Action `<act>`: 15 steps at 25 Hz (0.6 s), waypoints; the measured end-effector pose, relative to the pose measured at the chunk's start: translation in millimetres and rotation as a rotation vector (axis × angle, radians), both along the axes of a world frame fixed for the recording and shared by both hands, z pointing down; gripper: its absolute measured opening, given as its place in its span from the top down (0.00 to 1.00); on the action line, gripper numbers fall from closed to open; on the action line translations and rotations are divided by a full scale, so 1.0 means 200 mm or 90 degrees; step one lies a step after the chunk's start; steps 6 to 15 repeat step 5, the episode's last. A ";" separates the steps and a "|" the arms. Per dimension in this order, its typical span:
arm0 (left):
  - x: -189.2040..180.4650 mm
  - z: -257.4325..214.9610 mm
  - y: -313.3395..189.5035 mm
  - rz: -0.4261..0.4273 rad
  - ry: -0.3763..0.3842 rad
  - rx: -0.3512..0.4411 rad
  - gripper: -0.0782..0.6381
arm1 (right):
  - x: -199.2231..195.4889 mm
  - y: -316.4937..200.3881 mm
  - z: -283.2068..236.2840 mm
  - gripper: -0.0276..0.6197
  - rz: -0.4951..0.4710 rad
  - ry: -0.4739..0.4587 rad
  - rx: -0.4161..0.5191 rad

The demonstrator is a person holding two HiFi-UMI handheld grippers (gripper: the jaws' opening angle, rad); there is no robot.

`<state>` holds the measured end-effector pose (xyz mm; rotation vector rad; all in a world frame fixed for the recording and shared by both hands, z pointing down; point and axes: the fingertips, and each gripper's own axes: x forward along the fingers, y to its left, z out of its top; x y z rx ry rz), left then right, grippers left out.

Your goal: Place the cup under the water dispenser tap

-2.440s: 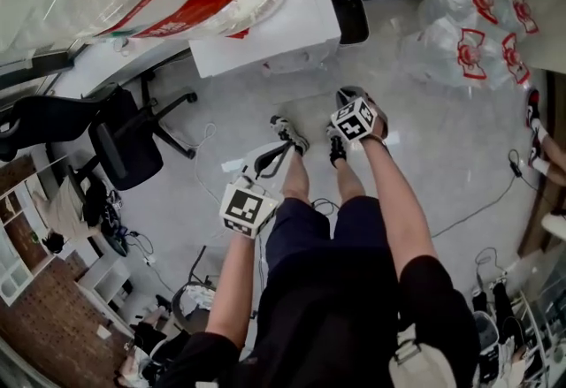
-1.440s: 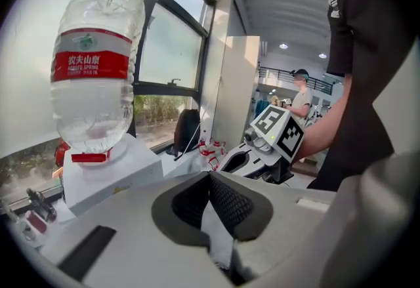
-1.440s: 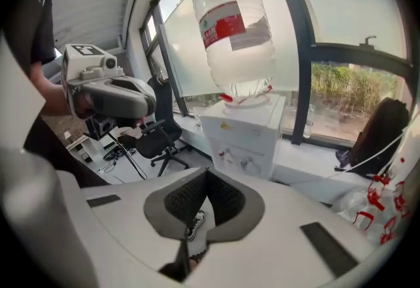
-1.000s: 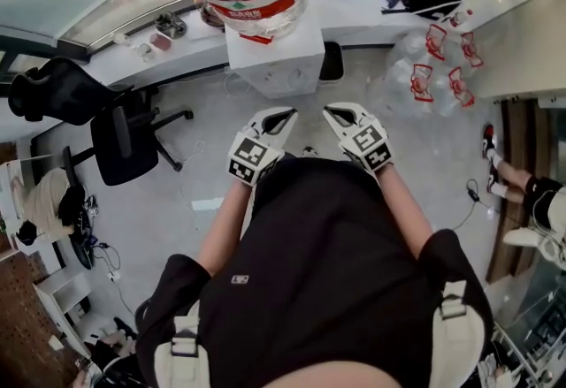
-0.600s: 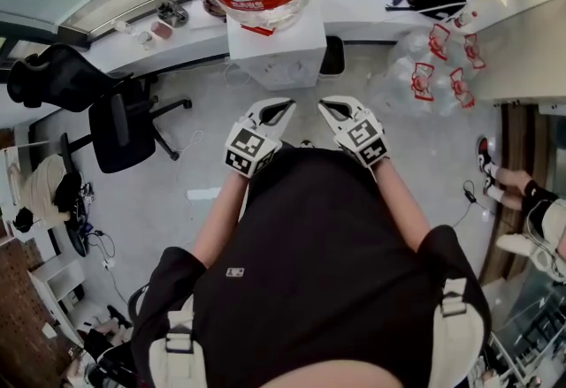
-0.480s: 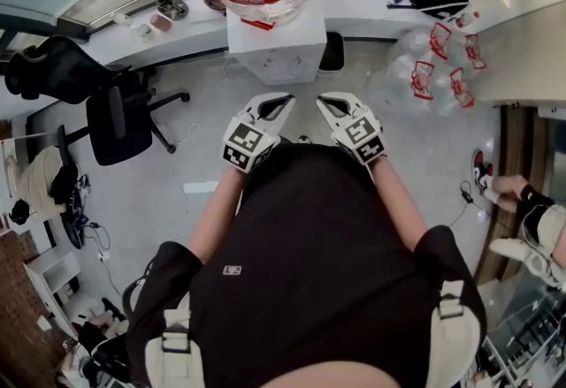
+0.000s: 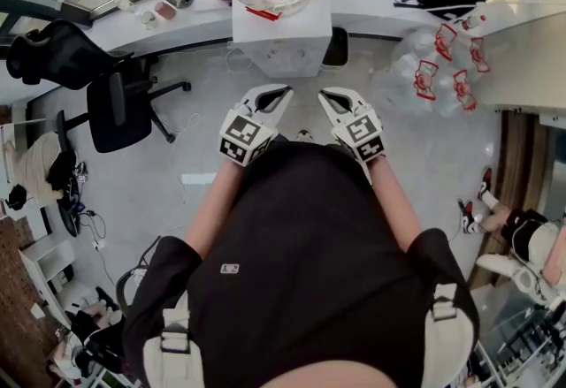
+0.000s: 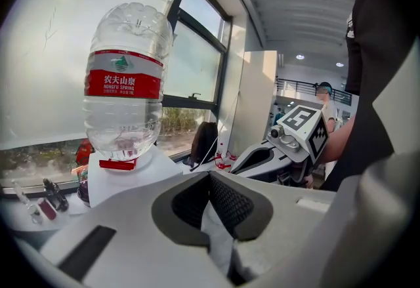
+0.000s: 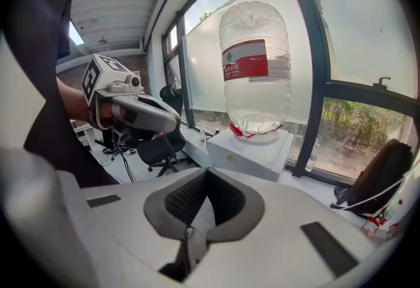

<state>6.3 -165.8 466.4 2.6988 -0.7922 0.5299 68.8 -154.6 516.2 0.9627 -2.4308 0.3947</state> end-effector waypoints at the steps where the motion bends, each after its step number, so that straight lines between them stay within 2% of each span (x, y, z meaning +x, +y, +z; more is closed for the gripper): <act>1: -0.01 0.00 0.01 -0.002 -0.001 -0.001 0.89 | 0.00 0.00 0.00 0.96 0.001 0.000 -0.001; 15: -0.04 0.00 0.03 -0.012 -0.001 -0.005 0.89 | 0.01 0.01 0.01 0.96 0.001 0.005 -0.002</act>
